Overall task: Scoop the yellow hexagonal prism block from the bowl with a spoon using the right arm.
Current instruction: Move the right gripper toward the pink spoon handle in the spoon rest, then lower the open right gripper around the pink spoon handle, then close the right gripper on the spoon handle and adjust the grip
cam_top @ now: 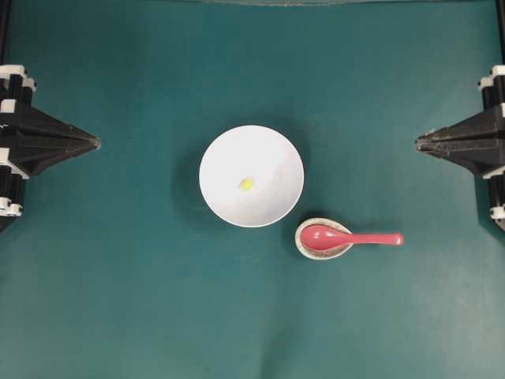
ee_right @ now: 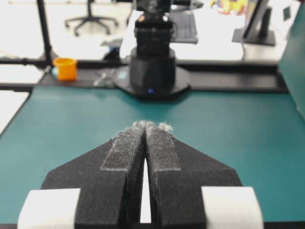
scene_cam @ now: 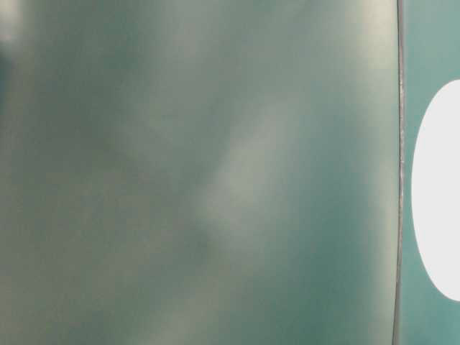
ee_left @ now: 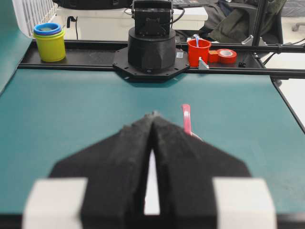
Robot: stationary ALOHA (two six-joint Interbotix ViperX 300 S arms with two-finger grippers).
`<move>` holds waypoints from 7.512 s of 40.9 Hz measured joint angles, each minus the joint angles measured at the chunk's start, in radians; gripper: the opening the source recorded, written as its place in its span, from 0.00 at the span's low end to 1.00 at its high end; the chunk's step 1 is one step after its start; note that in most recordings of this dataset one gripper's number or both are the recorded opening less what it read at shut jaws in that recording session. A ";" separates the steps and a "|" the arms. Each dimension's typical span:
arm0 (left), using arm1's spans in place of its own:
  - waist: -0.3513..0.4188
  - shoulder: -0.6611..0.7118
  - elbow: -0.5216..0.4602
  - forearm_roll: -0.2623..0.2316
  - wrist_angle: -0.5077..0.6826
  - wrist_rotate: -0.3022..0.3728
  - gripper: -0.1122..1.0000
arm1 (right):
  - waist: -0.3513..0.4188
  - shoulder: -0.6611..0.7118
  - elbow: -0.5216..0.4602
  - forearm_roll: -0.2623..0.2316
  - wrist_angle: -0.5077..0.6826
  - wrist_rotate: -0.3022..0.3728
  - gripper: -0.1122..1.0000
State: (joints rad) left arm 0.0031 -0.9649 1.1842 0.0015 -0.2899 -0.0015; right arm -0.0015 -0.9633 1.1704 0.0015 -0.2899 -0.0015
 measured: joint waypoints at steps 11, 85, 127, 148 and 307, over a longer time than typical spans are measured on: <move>-0.002 -0.011 -0.002 0.006 0.026 -0.002 0.09 | -0.002 0.006 0.000 0.000 0.000 0.021 0.09; -0.002 -0.008 -0.002 0.020 0.040 0.017 0.09 | 0.272 0.821 0.219 0.249 -0.782 0.087 0.63; -0.002 -0.006 -0.002 0.020 0.038 0.017 0.09 | 0.471 1.181 0.164 0.437 -0.983 0.091 0.63; 0.000 -0.009 -0.002 0.020 0.040 0.017 0.09 | 0.494 1.183 0.160 0.488 -0.930 0.091 0.61; -0.002 -0.008 -0.002 0.020 0.040 0.017 0.09 | 0.457 0.719 0.103 0.649 -0.419 -0.127 0.29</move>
State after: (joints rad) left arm 0.0015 -0.9725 1.1827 0.0215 -0.2500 0.0153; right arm 0.4556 -0.2439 1.2732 0.6504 -0.7087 -0.1289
